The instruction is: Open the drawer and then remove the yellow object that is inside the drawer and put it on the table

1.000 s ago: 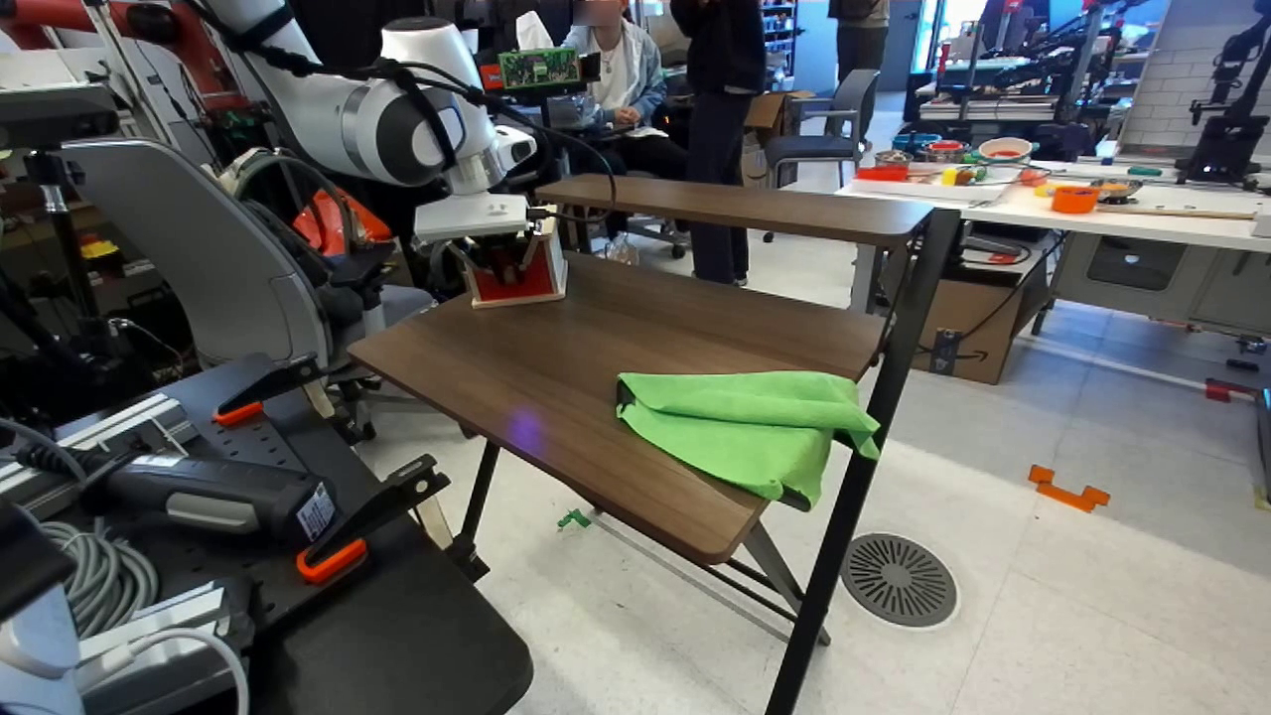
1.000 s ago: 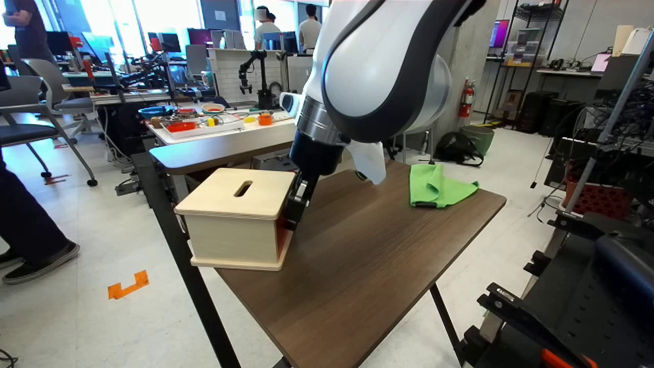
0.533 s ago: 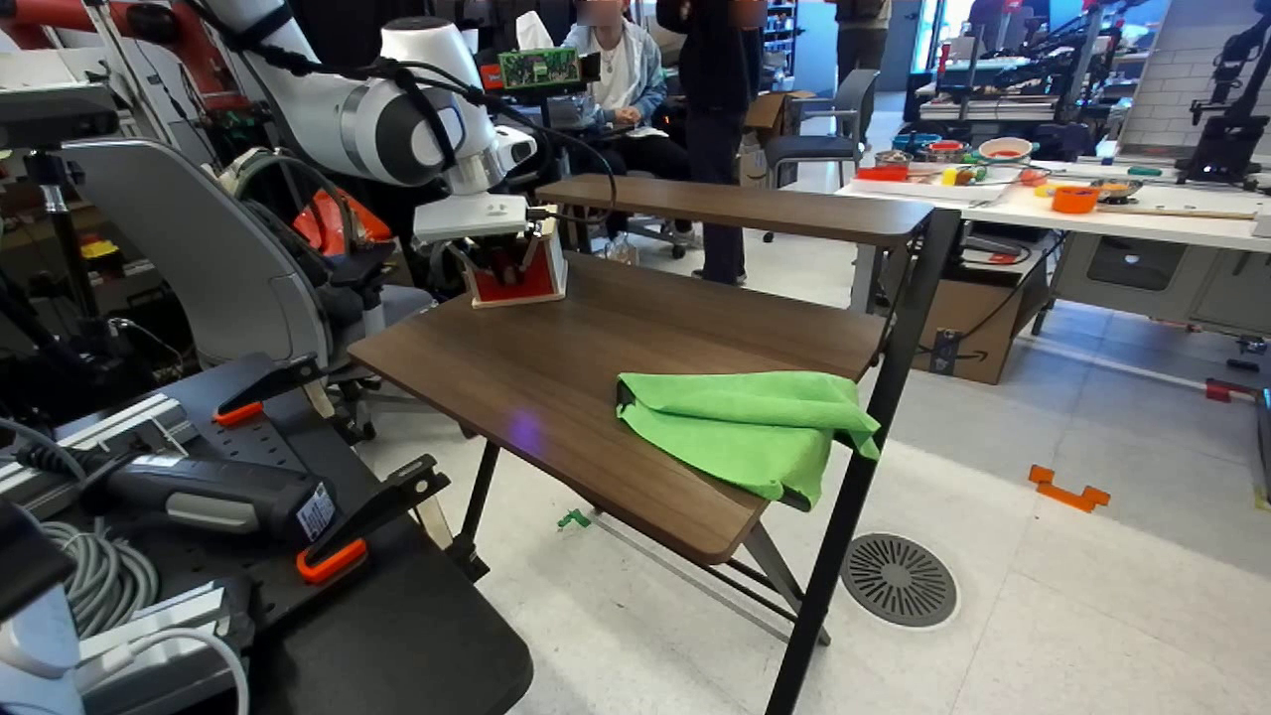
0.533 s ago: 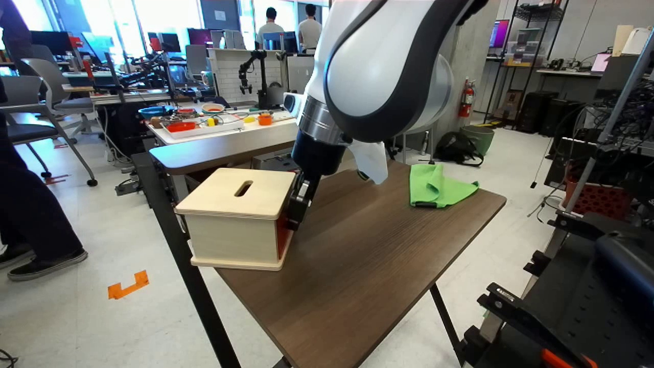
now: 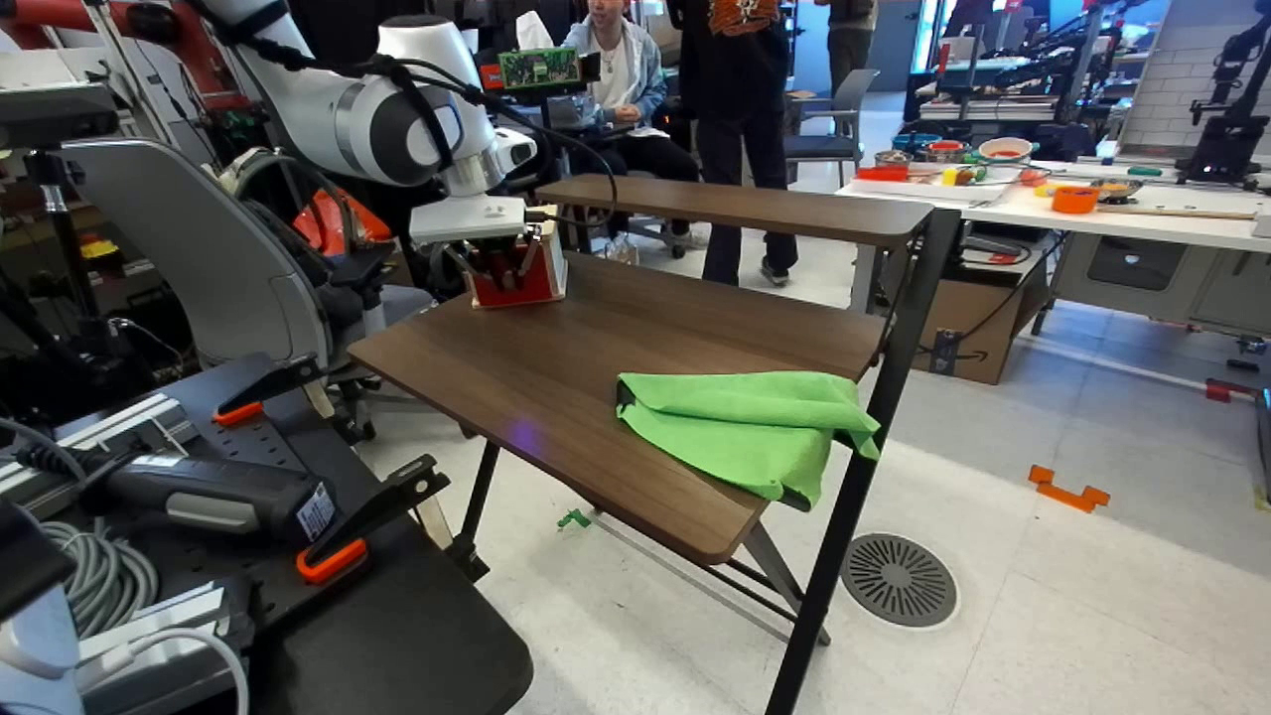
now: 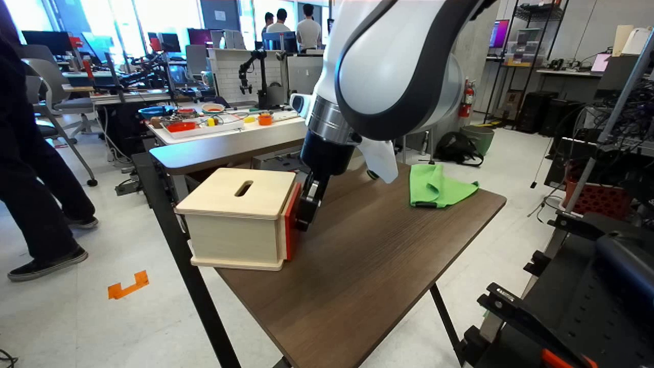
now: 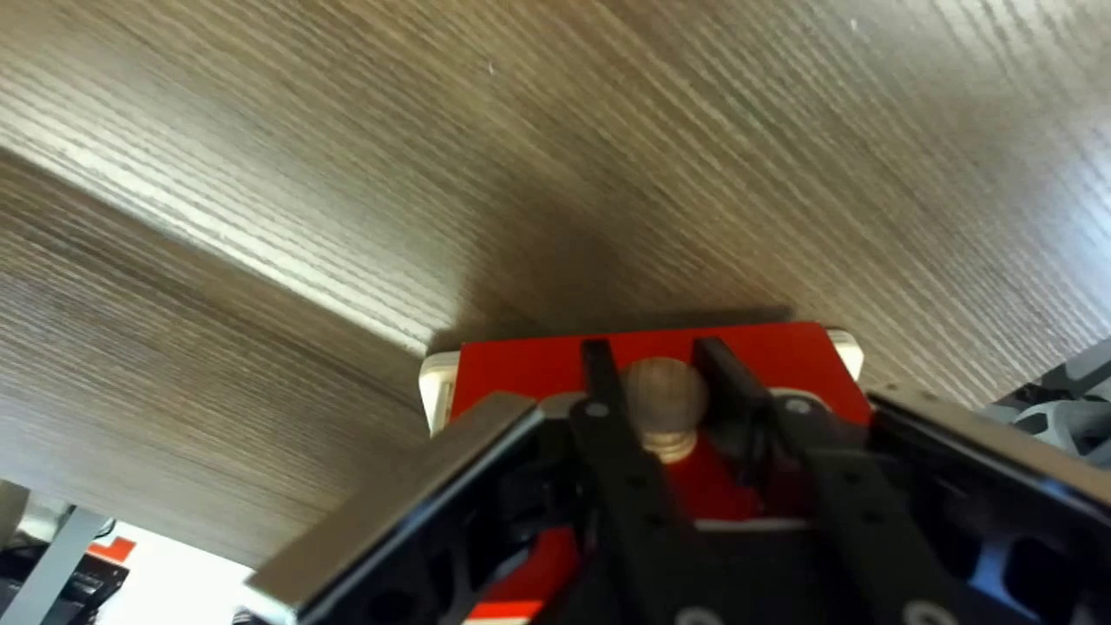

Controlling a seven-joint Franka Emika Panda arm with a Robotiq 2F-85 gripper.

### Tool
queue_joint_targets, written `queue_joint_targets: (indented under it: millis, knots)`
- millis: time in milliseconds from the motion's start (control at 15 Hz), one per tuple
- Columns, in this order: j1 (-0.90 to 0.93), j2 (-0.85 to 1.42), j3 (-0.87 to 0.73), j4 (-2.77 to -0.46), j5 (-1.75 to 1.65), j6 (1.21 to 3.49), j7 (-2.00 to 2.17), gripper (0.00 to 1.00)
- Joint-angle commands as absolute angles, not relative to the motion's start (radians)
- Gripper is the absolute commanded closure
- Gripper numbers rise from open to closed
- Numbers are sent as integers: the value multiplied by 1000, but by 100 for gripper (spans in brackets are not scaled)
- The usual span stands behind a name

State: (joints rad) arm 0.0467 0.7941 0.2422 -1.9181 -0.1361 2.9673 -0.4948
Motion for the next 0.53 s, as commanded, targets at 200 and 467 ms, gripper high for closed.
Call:
queue_joint_targets:
  millis: [200, 467]
  knots:
    - [10, 738, 229, -1997, -175, 2958, -466, 93]
    - [2, 721, 227, -2024, -174, 2957, -466, 93]
